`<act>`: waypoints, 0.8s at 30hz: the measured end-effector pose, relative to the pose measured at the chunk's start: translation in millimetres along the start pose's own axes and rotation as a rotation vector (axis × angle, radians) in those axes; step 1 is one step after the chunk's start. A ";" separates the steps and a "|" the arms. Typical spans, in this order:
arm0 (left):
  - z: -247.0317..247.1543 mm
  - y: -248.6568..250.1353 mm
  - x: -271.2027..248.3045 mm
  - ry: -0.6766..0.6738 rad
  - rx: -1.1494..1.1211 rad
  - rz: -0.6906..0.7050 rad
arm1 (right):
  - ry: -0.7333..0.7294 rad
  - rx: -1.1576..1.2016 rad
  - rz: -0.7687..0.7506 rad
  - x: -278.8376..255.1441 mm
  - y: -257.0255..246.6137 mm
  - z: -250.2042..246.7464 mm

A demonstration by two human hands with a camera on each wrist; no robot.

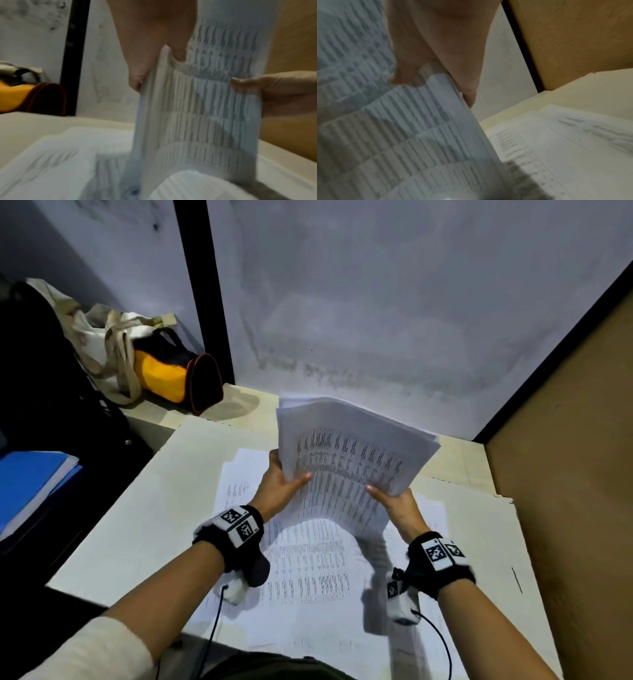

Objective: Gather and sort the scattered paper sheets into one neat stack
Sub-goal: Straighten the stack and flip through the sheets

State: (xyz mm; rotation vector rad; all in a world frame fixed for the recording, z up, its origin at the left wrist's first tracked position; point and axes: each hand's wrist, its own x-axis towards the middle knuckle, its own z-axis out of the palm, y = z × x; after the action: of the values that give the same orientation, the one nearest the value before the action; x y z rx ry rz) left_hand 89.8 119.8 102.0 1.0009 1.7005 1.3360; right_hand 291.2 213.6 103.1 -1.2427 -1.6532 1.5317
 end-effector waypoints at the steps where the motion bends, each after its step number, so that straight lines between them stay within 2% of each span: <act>1: -4.5 -10.6 3.0 -0.050 0.062 -0.036 | 0.059 -0.031 -0.005 -0.8 1.3 0.9; 2: -12.4 -22.7 6.8 -0.080 0.135 -0.076 | 0.113 -0.059 -0.018 0.9 2.8 -0.2; 4: -37.1 -56.7 12.3 -0.044 0.345 -0.197 | 0.169 -0.047 -0.035 4.2 1.3 -6.6; 7: -74.5 -105.1 2.2 0.152 0.653 -0.541 | 0.210 -0.087 -0.010 6.0 -0.9 -22.5; 9: -84.0 -122.0 -13.9 0.224 0.785 -0.680 | 0.195 -0.131 0.040 7.0 9.3 -31.7; 12: -79.3 -130.2 -19.6 0.217 0.805 -0.673 | 0.190 -0.219 0.168 6.4 33.2 -34.1; 16: -77.3 -125.4 -6.4 0.238 0.447 -0.710 | 0.192 -0.333 0.268 9.3 56.9 -31.6; 18: -86.1 -125.1 2.1 0.222 0.354 -0.719 | 0.196 -0.352 0.285 12.5 59.7 -31.7; 22: -109.4 -114.6 19.1 0.226 0.326 -0.605 | 0.177 -0.423 0.282 14.6 54.8 -33.0; 24: -115.9 -111.4 27.2 0.154 0.410 -0.578 | 0.172 -0.448 0.273 14.2 52.6 -32.6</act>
State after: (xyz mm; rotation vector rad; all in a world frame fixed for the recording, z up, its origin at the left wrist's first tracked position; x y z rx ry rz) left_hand -40.3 80.7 11.8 0.5466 2.2179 0.7165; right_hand 327.1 236.5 55.9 -1.8447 -1.8277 1.1879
